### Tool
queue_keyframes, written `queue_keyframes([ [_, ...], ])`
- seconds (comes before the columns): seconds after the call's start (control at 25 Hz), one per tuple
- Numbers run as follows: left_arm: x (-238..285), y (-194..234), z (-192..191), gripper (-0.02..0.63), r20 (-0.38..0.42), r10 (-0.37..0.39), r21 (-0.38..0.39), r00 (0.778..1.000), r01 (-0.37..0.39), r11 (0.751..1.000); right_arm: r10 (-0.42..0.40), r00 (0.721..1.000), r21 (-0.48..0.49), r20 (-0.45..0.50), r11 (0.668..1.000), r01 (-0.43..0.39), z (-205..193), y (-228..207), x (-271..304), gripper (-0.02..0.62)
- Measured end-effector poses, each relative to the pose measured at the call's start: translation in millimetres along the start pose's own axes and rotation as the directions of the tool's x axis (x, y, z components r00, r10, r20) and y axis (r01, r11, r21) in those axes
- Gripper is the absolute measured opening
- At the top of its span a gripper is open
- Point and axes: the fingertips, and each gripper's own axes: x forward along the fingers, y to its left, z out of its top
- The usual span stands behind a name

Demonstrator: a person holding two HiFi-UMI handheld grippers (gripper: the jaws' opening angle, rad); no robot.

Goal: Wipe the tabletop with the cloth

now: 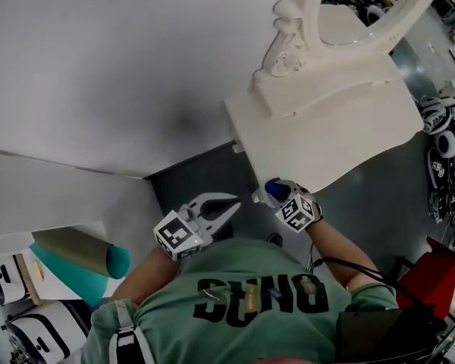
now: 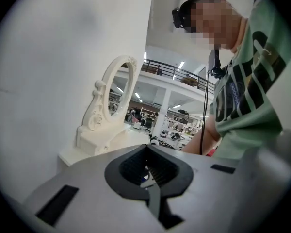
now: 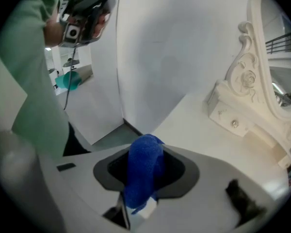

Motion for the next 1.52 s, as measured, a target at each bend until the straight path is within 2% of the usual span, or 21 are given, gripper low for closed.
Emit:
queue_keyframes([
  [0.12, -28.5, 41.6, -0.3, 0.009, 0.015, 0.061, -0.028, 0.998, -0.06, 0.998, -0.13, 0.99, 0.004, 0.046, 0.992, 0.13, 70.6, -85.6, 30.8, 0.13],
  [0.24, -64.6, 86.4, -5.5, 0.009, 0.01, 0.113, -0.062, 0.994, -0.112, 0.992, -0.273, 0.961, 0.014, 0.041, 0.962, 0.273, 140.8, -171.6, 74.5, 0.13],
  [0.32, -88.6, 113.4, -8.1, 0.009, 0.011, 0.136, -0.08, 0.991, -0.135, 0.988, -0.372, 0.926, 0.009, -0.064, 0.928, 0.373, 164.9, -210.1, 101.2, 0.132],
  [0.36, -99.8, 125.2, -8.7, 0.009, 0.016, 0.146, -0.089, 0.989, -0.144, 0.986, -0.41, 0.901, -0.028, -0.139, 0.911, 0.411, 170.2, -219.0, 111.7, 0.13],
  [0.4, -110.2, 136.3, -9.8, 0.009, 0.021, 0.156, -0.1, 0.988, -0.153, 0.983, -0.441, 0.875, -0.107, -0.2, 0.897, 0.428, 174.1, -221.9, 121.8, 0.132],
  [0.48, -127.1, 157.0, -12.7, 0.009, 0.034, 0.171, -0.132, 0.985, -0.165, 0.977, -0.484, 0.833, -0.285, -0.268, 0.866, 0.411, 179.7, -222.0, 143.3, 0.133],
  [0.52, -133.4, 165.5, -12.9, 0.009, 0.044, 0.172, -0.146, 0.984, -0.164, 0.976, -0.49, 0.824, -0.321, -0.285, 0.859, 0.399, 182.9, -222.9, 152.8, 0.133],
  [0.68, -149.4, 187.0, -9.8, 0.009, 0.069, 0.169, -0.163, 0.983, -0.156, 0.974, -0.517, 0.795, -0.362, -0.317, 0.841, 0.403, 205.4, -242.4, 172.1, 0.133],
  [0.84, -152.7, 197.7, -15.0, 0.008, 0.053, 0.18, -0.183, 0.982, -0.168, 0.969, -0.543, 0.738, -0.455, -0.401, 0.817, 0.353, 197.9, -265.1, 190.0, 0.133],
  [0.92, -153.3, 199.1, -17.9, 0.009, 0.047, 0.177, -0.189, 0.983, -0.166, 0.968, -0.564, 0.712, -0.513, -0.418, 0.793, 0.328, 191.8, -266.9, 194.6, 0.13],
  [1.0, -151.8, 199.7, -20.2, 0.009, 0.038, 0.173, -0.184, 0.984, -0.163, 0.969, -0.575, 0.708, -0.543, -0.41, 0.777, 0.317, 191.2, -266.5, 197.4, 0.126],
  [1.16, -138.3, 188.4, -17.1, 0.009, 0.039, 0.152, -0.17, 0.988, -0.144, 0.975, -0.549, 0.714, -0.535, -0.434, 0.795, 0.286, 177.5, -253.3, 188.1, 0.121],
  [1.32, -117.9, 162.7, -14.3, 0.009, 0.029, 0.114, -0.138, 0.993, -0.109, 0.984, -0.543, 0.717, -0.555, -0.436, 0.79, 0.261, 144.3, -215.4, 159.7, 0.12],
  [1.4, -100.9, 142.4, -13.8, 0.009, 0.02, 0.089, -0.119, 0.996, -0.086, 0.989, -0.523, 0.734, -0.527, -0.434, 0.808, 0.264, 119.8, -191.8, 139.9, 0.118],
  [1.52, -70.3, 100.7, -13.1, 0.009, 0.012, 0.045, -0.088, 0.999, -0.044, 0.995, -0.465, 0.774, -0.43, -0.429, 0.859, 0.278, 70.3, -153.7, 98.1, 0.118],
])
